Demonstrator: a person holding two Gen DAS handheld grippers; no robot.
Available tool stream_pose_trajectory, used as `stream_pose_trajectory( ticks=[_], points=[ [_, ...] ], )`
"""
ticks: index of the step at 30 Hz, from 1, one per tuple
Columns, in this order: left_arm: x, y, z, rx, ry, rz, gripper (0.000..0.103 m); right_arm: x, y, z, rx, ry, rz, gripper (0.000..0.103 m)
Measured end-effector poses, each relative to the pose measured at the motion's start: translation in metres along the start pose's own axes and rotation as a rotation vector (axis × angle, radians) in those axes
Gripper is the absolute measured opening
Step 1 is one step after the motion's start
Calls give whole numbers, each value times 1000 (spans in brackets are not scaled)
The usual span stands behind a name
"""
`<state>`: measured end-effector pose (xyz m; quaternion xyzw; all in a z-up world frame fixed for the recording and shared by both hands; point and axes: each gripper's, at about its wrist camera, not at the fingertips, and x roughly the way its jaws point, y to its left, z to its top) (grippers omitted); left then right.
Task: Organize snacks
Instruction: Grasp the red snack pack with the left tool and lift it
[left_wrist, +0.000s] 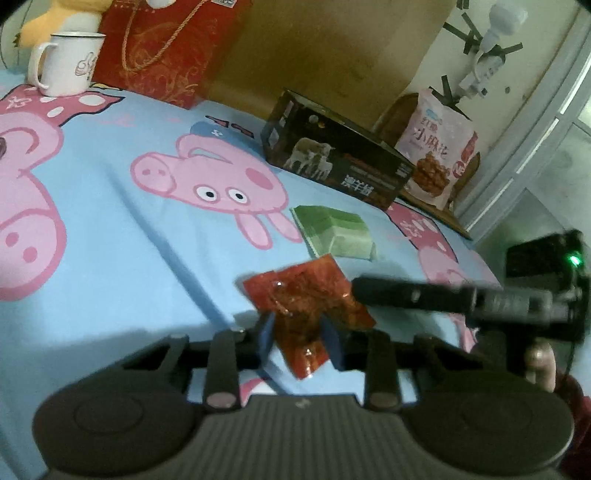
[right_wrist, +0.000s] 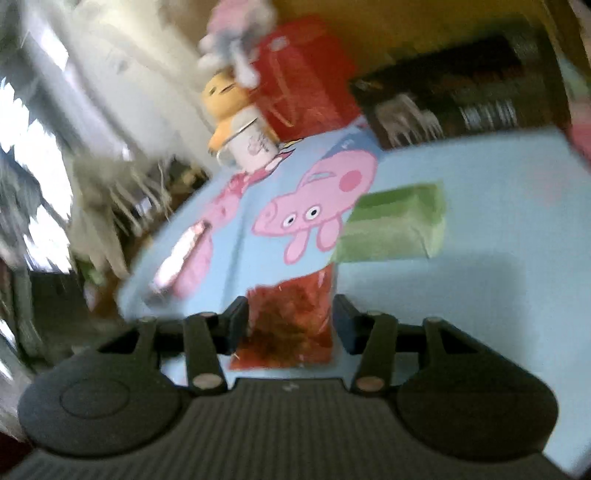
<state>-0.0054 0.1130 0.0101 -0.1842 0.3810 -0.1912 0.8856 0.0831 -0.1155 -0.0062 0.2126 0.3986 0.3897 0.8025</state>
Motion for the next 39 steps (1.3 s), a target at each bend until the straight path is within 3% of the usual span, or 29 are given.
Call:
stream_pose_trajectory(
  ticks=[3,5,8,11,16,20,23,26,27,30,32,34,36,39],
  points=[
    [-2,5,-1,-12,-2,-8,26,-2,-11,0,143,30,129,38],
    [-2,9,0,-26,-3,-17,22,0,-8,-3,166,59,179,30],
    [-2,8,-1,-26,-5,-18,22,6,9,-9,81,99,112,8],
    [-2,8,-1,-27,-4,-18,22,7,21,-5,19,92,68,8],
    [-4,5,0,-25,18,-9,23,-16,29,-1,-63,3,-55,14],
    [-4,-1,-2,12,28,6,23,-6,16,3,-36,49,-135,14],
    [-4,0,-3,8,20,7,23,9,8,3,7,80,-39,16],
    [-6,7,-1,-22,22,-8,23,16,6,7,44,88,-15,14],
    [-6,9,-1,-31,22,-14,23,15,5,6,48,86,-23,7],
    [-5,9,1,-40,24,-23,26,3,6,3,62,60,-38,3],
    [-5,10,3,-65,29,-59,43,-8,5,6,80,24,-27,3],
    [-4,8,6,-63,17,-63,52,-19,5,11,107,-26,-15,3],
    [-2,2,9,-50,7,-72,56,-29,1,17,158,-54,29,3],
    [4,0,14,-78,12,-149,62,-40,-4,24,221,-81,103,3]
  ],
)
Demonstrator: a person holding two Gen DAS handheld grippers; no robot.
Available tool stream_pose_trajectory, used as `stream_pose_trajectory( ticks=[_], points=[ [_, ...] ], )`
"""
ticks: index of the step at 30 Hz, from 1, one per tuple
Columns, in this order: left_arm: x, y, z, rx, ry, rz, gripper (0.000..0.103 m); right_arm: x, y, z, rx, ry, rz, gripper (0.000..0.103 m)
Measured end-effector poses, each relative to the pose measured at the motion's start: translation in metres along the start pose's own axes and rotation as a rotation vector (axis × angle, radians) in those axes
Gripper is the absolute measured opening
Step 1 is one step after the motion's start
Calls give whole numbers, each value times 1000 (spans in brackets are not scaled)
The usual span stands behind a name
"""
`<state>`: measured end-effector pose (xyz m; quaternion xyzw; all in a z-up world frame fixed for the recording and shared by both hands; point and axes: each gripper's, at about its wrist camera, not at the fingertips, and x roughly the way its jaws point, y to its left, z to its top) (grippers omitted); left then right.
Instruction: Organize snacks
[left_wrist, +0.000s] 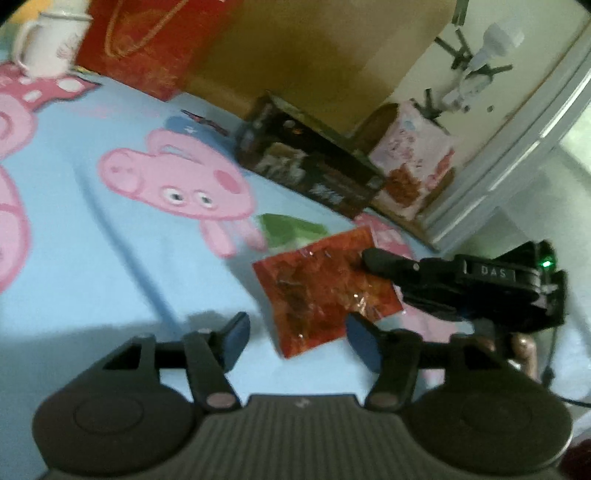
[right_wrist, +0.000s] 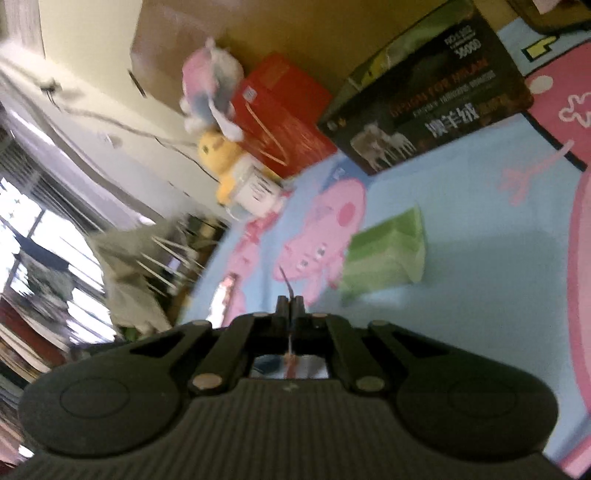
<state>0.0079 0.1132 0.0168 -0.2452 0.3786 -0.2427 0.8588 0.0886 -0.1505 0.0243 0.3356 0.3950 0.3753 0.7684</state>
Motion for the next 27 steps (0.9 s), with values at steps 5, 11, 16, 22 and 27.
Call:
stream_pose_trajectory(
  ticks=[5,11,16,22,27],
  points=[
    [7,1,11,-78,-18,-114,75,-11,0,11,94,-32,126,3],
    [1,-6,31,-92,-83,-232,79,-22,9,30,131,-66,263,3],
    [5,-25,54,-23,-113,-252,48,-26,0,41,159,-101,318,3],
    [32,-45,85,53,-89,-230,39,-38,-17,60,177,-172,269,3],
    [55,-68,102,155,-67,-184,36,-48,-32,70,174,-239,233,4]
  ],
)
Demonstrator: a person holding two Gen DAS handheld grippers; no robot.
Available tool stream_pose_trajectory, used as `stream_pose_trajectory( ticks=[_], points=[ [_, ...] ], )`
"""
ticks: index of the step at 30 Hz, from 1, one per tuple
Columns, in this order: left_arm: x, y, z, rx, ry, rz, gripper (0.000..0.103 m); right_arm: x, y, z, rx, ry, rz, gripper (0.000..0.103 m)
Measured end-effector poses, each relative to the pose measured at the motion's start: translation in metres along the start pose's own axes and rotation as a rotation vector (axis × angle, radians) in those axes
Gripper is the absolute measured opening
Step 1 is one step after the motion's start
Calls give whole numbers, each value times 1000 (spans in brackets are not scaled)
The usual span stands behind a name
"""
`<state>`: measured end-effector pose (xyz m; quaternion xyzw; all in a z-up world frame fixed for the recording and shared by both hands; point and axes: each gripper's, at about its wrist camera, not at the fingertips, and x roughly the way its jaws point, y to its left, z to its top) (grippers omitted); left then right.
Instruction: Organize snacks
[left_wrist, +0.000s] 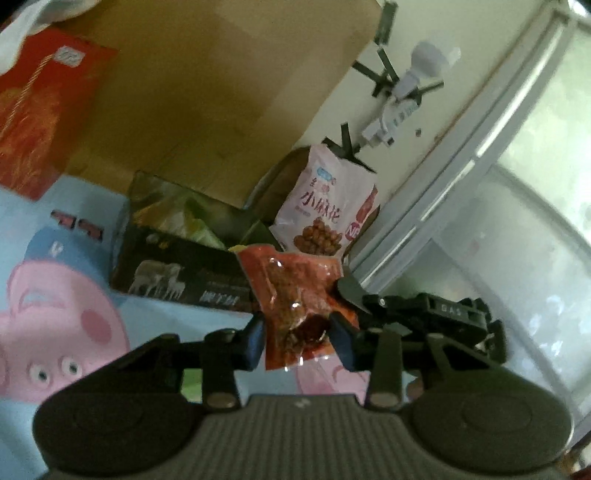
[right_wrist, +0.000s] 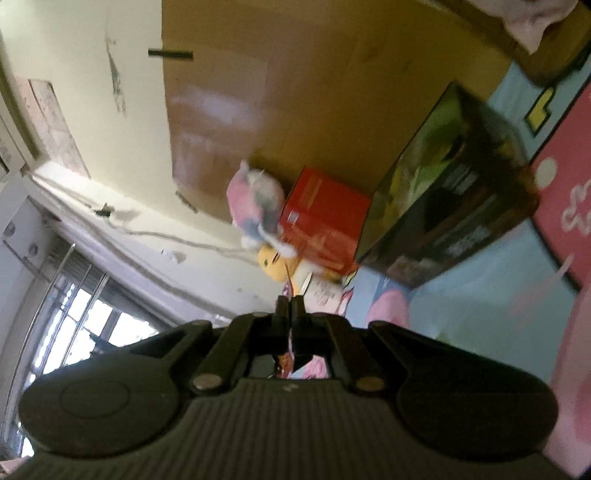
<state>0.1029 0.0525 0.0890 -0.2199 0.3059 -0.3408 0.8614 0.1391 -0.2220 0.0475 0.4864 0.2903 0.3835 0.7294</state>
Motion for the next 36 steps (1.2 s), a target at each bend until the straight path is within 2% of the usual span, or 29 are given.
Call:
stream_pose_trajectory(
  ticks=[7,11,15,20,27,36],
  points=[
    [28,-12,-4,45,70,21,36,-19,-13,-3,-22,-63,-58,4],
    [36,-13,-25,60,138,35,36,-34,-21,-25,-47,-67,-135,4],
    [42,-21,-50,116,204,86,36,-46,-29,-49,-59,-56,-222,4],
    [45,-25,-76,138,259,142,36,-50,-38,-71,-77,-27,-314,3],
    [42,-27,-93,134,274,195,36,-41,-33,-86,-169,4,-390,3],
    [41,-29,-103,139,278,235,36,-37,-33,-93,-262,37,-436,4]
  ],
)
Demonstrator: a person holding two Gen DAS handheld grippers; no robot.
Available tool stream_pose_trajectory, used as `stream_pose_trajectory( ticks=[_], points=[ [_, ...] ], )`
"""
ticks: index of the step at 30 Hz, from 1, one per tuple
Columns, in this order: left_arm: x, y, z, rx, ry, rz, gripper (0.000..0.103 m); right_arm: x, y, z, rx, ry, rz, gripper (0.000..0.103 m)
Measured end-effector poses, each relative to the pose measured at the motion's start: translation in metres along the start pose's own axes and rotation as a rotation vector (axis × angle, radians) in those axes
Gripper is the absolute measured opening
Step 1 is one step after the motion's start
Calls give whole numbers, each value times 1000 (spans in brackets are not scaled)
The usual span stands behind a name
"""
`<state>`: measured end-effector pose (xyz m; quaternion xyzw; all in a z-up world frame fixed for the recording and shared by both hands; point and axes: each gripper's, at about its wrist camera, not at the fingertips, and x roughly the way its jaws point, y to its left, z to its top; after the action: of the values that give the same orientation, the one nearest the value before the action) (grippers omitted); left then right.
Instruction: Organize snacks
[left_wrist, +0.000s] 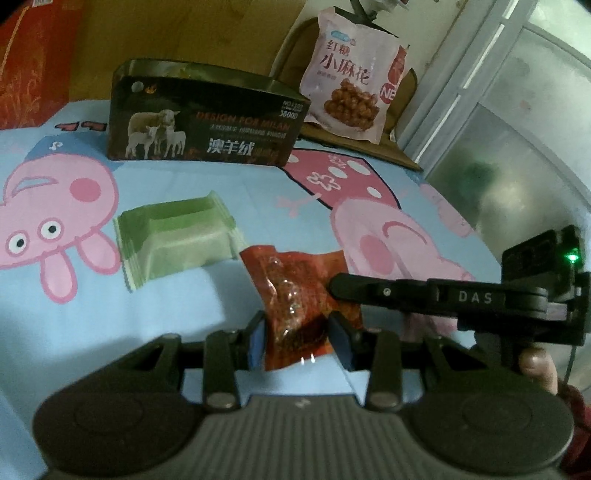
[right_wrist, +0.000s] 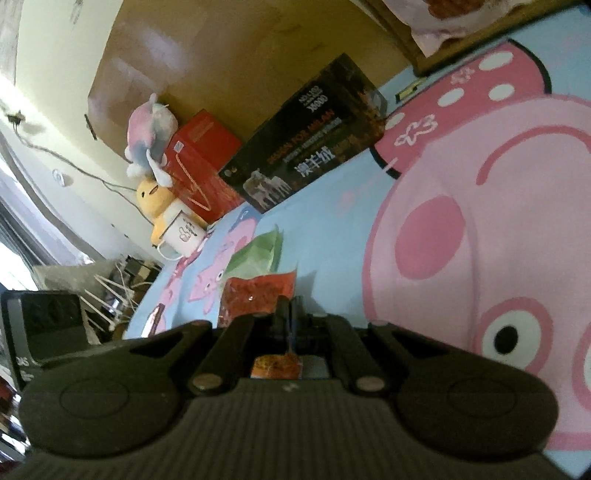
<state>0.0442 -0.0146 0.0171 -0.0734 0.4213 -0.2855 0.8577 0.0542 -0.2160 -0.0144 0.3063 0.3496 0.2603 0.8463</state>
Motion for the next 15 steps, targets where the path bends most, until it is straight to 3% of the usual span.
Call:
stream_pose_trajectory(
  ticks=[15],
  points=[
    [-1,-1,0,4,-11,18,35,4,4,-1,-52,10,-53,5]
  ],
)
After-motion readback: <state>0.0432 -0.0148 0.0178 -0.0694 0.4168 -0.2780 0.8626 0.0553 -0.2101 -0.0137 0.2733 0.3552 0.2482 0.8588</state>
